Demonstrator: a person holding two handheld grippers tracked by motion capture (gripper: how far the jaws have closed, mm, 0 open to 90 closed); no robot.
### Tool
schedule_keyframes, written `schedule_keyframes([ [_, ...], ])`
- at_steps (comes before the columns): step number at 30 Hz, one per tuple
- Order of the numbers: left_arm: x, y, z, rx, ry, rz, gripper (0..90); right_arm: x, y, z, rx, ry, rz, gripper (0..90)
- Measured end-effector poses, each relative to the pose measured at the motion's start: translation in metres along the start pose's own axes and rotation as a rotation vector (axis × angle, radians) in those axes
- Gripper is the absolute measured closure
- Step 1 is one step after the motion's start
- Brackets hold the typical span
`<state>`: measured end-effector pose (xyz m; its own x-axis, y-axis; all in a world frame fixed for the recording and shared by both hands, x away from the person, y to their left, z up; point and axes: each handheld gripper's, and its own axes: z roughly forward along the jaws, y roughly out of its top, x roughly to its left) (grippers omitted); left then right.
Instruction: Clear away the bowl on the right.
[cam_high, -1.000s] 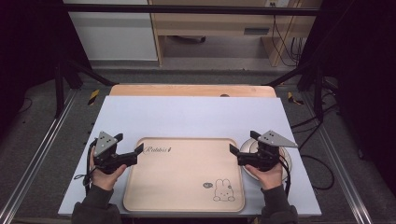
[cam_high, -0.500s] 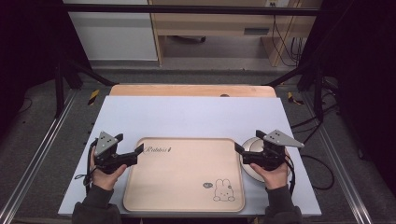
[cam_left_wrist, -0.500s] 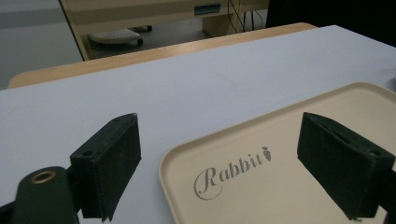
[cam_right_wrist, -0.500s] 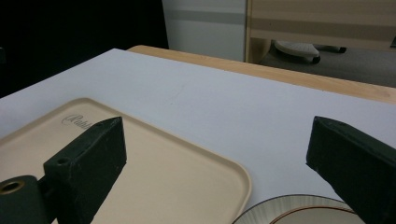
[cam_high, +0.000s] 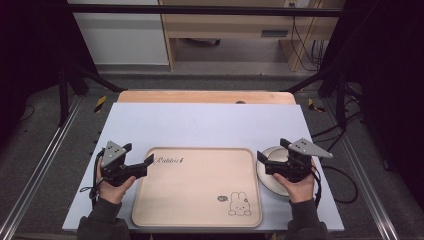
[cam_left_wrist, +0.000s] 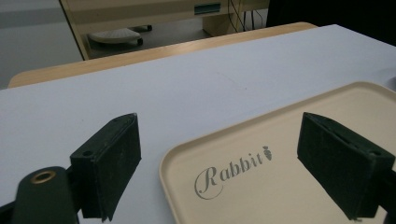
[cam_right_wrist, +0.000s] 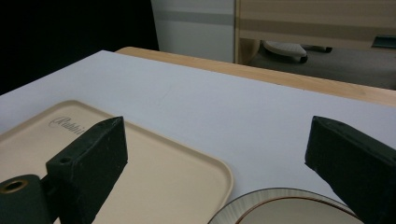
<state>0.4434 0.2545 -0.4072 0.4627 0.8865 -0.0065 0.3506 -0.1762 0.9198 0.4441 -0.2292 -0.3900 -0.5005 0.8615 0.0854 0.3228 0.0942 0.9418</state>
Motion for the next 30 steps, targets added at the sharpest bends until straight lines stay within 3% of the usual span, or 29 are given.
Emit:
schedule_keyframes([
  [19,0.000,-0.001,0.001,0.003,0.000,0.002,13.1,-0.020,0.000,-0.013,0.038,-0.084,0.052,9.9],
  [30,0.000,-0.001,0.001,0.005,0.000,0.004,13.1,-0.031,-0.003,-0.015,0.096,-0.137,0.065,13.3],
])
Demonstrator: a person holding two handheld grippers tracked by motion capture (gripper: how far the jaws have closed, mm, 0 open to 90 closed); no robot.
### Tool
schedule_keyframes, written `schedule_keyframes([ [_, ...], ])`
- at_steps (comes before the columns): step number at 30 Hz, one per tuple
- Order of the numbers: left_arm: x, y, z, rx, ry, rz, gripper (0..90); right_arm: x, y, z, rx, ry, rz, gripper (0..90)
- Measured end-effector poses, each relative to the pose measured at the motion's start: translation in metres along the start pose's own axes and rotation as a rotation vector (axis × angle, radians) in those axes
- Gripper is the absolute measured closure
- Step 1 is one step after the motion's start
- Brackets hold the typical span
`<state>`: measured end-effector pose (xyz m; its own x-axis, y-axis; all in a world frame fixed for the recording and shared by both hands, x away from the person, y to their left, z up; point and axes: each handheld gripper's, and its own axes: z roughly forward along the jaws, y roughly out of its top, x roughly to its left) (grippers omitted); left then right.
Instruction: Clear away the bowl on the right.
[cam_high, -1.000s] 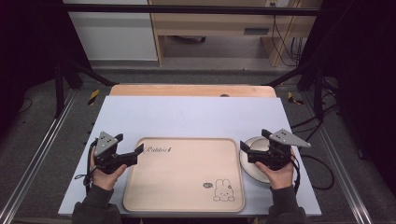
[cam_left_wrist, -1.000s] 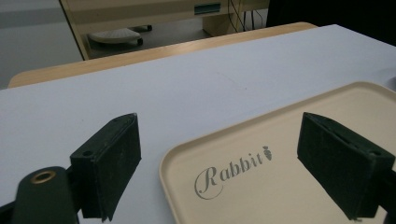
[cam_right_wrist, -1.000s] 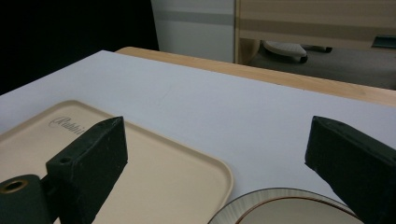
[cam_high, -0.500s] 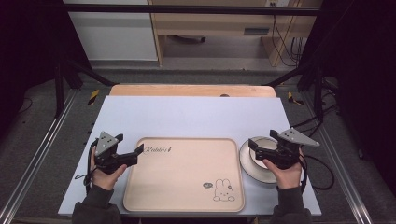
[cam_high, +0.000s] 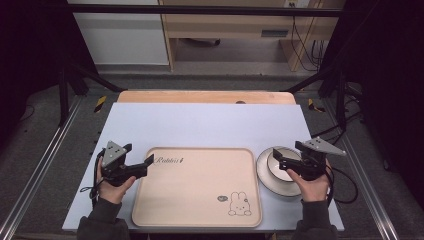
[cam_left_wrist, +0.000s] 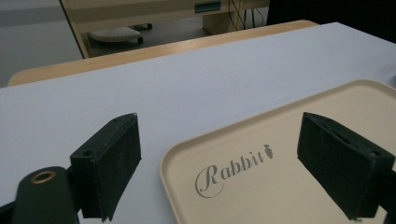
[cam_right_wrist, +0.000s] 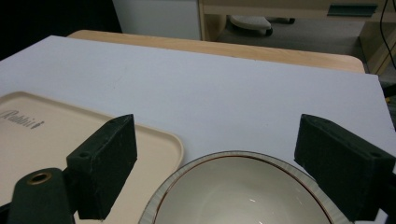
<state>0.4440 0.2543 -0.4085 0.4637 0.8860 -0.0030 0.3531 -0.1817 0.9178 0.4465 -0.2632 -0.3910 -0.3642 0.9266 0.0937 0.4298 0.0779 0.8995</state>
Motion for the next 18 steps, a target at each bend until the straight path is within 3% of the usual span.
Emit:
schedule_keyframes([
  [8,0.000,0.000,0.000,0.003,0.000,0.001,13.1,-0.007,-0.003,0.002,0.035,-0.029,0.008,14.2],
  [18,0.000,-0.001,0.001,0.007,-0.001,0.005,13.1,-0.015,-0.009,0.005,0.083,-0.097,0.017,19.2],
])
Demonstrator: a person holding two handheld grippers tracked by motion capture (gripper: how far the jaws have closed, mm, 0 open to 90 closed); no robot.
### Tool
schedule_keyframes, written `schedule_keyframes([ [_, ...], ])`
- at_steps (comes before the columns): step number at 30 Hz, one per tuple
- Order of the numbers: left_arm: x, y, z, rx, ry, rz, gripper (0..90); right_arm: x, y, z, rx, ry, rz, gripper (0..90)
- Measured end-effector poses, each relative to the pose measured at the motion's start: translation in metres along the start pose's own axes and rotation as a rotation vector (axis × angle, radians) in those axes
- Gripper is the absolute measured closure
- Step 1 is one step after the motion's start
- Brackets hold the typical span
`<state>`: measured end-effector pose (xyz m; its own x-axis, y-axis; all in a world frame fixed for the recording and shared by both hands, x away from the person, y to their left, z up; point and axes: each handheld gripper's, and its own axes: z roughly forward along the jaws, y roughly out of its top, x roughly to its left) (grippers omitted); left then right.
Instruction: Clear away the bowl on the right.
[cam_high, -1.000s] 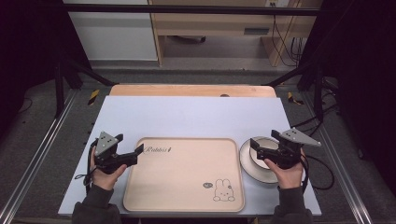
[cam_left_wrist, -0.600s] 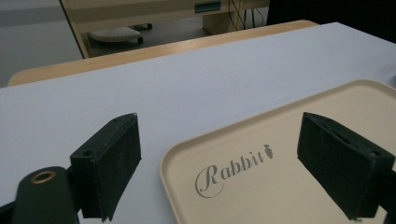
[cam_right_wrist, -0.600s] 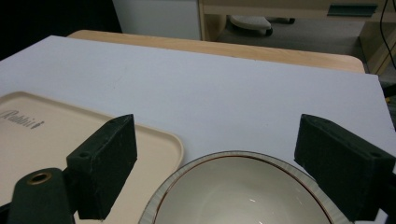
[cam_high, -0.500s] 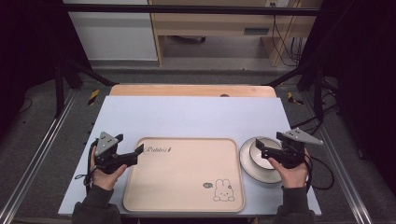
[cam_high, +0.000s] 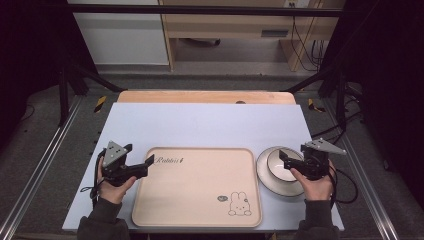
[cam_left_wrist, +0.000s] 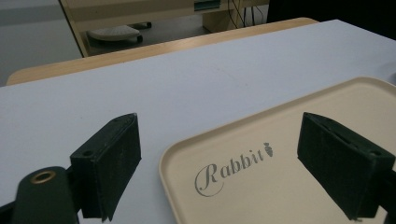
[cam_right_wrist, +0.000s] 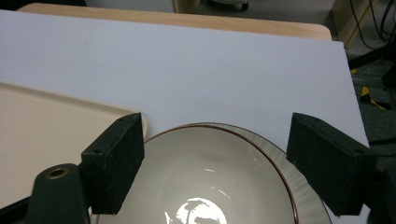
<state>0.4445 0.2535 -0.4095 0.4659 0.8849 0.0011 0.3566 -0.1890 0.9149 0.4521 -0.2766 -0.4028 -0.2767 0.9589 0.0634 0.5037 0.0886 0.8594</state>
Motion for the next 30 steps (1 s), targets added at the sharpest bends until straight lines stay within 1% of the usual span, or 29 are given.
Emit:
schedule_keyframes([
  [2,0.000,0.000,0.000,-0.001,0.000,-0.001,13.1,-0.003,-0.002,0.001,0.020,-0.018,0.006,20.3],
  [4,0.000,0.000,0.000,-0.002,0.000,-0.002,13.1,-0.003,-0.002,0.002,0.027,-0.023,0.008,21.8],
  [8,0.000,0.000,0.000,-0.001,-0.001,0.000,13.1,-0.007,-0.005,0.003,0.049,-0.062,0.011,24.9],
  [10,0.000,0.000,0.000,0.000,-0.001,0.001,13.1,-0.010,-0.007,0.004,0.056,-0.062,0.008,26.7],
  [11,0.000,0.000,0.000,0.001,-0.002,0.002,13.1,-0.011,-0.008,0.005,0.071,-0.070,0.011,29.4],
  [12,0.000,0.000,0.000,0.001,-0.002,0.002,13.1,-0.011,-0.008,0.005,0.071,-0.070,0.011,29.4],
  [14,0.000,0.000,0.000,-0.001,-0.001,0.000,13.1,-0.014,-0.010,0.007,0.084,-0.086,0.012,32.0],
  [15,0.000,0.000,0.000,0.000,-0.001,0.000,13.1,-0.014,-0.010,0.007,0.084,-0.086,0.012,32.0],
  [16,0.000,0.000,0.000,-0.001,-0.001,-0.001,13.1,-0.015,-0.011,0.007,0.098,-0.089,0.025,33.1],
  [17,0.000,0.000,0.000,-0.001,0.000,-0.001,13.1,-0.015,-0.011,0.008,0.100,-0.092,0.028,33.2],
  [20,0.000,0.000,0.000,-0.001,-0.001,0.000,13.1,-0.017,-0.012,0.008,0.107,-0.098,0.022,34.2],
  [21,0.000,0.000,0.000,0.000,0.000,0.000,13.0,-0.018,-0.013,0.009,0.122,-0.103,0.036,34.9],
  [23,0.000,0.000,0.000,0.000,0.000,0.000,13.0,-0.019,-0.014,0.010,0.124,-0.105,0.032,35.3],
  [30,0.000,0.000,0.000,0.002,-0.001,0.002,13.0,-0.022,-0.017,0.012,0.156,-0.118,0.056,39.1],
])
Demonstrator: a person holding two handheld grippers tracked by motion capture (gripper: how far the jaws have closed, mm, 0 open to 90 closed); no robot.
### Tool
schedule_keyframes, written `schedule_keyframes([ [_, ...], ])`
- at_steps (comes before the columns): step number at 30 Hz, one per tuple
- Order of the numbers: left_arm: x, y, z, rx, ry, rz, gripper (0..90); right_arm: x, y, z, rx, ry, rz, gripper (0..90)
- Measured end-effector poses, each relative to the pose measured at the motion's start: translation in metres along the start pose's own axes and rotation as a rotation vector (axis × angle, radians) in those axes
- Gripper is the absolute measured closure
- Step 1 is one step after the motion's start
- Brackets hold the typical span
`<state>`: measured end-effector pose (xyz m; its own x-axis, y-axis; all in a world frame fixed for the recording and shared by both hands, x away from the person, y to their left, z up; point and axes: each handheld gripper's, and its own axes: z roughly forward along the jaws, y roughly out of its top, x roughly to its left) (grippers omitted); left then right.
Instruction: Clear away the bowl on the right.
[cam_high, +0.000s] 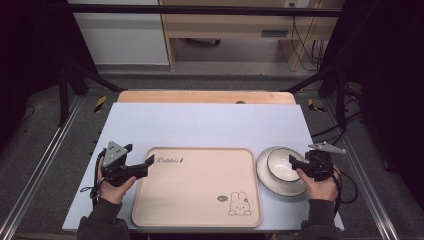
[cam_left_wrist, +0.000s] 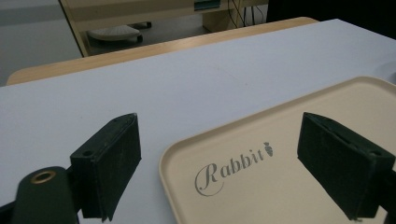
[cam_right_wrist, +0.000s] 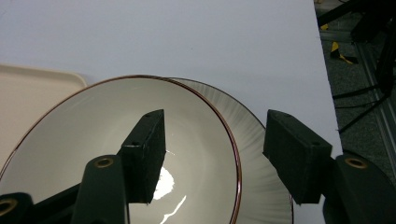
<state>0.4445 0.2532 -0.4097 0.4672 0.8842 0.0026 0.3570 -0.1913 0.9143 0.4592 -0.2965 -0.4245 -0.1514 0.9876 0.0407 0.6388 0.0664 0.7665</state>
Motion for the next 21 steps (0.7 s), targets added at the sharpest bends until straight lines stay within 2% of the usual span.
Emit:
schedule_keyframes([
  [11,-0.0001,-0.0002,0.0003,0.003,0.000,0.001,13.0,-0.0024,-0.0020,0.0046,0.061,0.030,0.037,51.6],
  [21,-0.0007,-0.0006,0.0013,0.006,0.000,0.003,13.1,-0.0040,-0.0034,0.0076,0.109,0.024,0.055,59.8],
])
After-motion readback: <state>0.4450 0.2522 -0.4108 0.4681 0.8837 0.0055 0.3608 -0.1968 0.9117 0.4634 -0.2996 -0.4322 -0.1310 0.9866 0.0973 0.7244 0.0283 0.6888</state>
